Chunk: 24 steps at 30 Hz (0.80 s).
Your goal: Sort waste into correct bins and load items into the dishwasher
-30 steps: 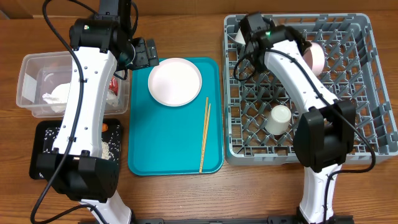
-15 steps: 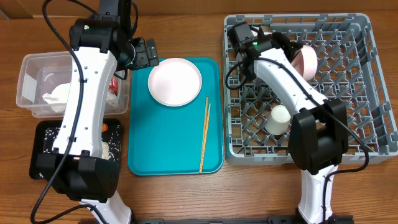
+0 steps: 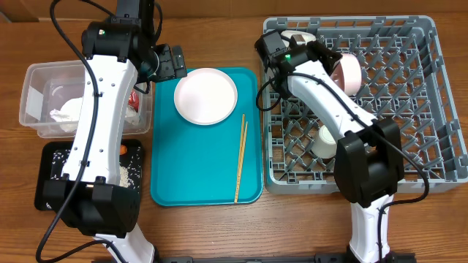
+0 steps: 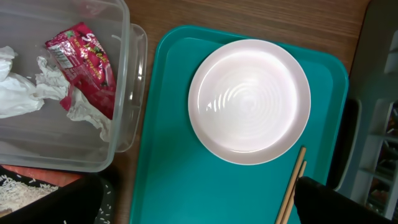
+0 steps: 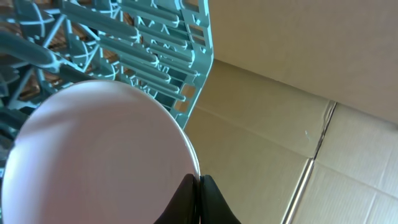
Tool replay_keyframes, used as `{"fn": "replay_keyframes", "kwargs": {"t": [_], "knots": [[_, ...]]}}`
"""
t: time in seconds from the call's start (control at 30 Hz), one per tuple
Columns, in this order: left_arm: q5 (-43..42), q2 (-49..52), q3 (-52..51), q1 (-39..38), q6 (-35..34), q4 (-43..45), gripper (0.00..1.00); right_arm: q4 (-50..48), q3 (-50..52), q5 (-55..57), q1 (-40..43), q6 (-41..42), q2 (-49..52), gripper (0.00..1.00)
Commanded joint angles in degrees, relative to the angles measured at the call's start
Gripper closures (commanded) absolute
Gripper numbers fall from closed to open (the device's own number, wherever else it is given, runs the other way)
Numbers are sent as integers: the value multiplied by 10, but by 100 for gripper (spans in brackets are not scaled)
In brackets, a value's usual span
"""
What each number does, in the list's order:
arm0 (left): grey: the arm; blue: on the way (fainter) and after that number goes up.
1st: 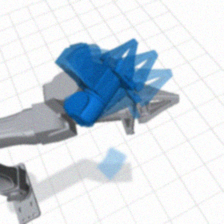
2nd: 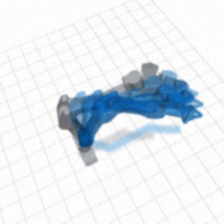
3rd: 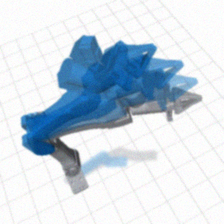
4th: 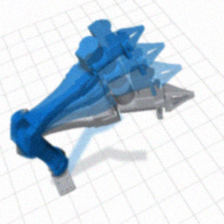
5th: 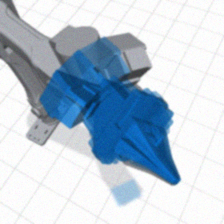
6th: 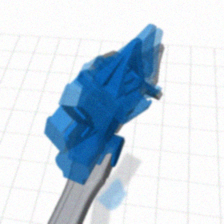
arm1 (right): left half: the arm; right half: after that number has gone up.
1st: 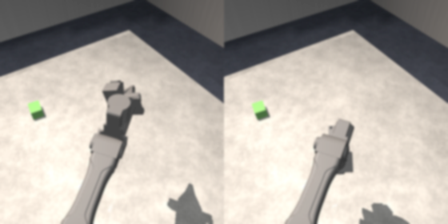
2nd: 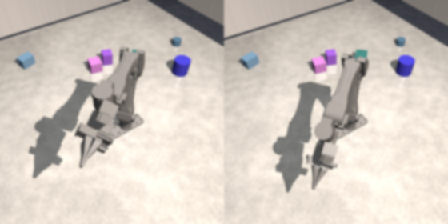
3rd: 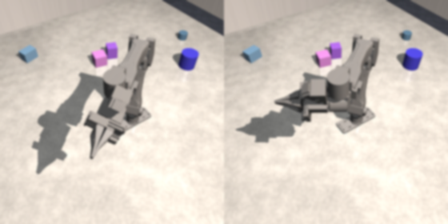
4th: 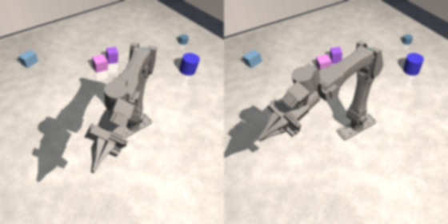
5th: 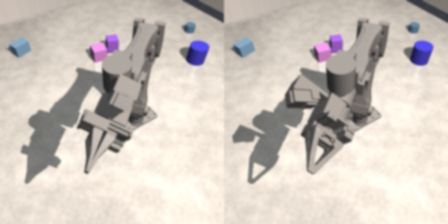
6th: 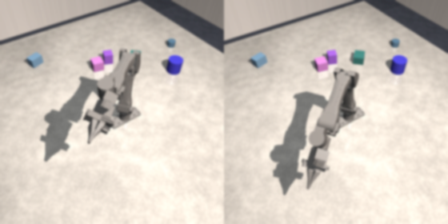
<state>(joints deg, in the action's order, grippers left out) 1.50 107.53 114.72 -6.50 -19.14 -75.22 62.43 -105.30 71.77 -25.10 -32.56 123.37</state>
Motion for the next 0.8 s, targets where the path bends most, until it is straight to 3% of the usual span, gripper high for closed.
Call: {"fn": "replay_keyframes", "kwargs": {"t": [0.0, 0.43, 0.6, 0.77], "knots": [[-5, 2, -3, 1, -2, 1, 0, -2, 11, -43, -6, 10, 0, 96], [-5, 2, -3, 1, -2, 1, 0, -7, 11, -62, -25, 10, 0, 96], [-5, 2, -3, 1, -2, 1, 0, -7, 11, -64, -36, 10, 0, 87], [-5, 2, -3, 1, -2, 1, 0, -9, 11, -83, -53, 11, 0, 62]]}}
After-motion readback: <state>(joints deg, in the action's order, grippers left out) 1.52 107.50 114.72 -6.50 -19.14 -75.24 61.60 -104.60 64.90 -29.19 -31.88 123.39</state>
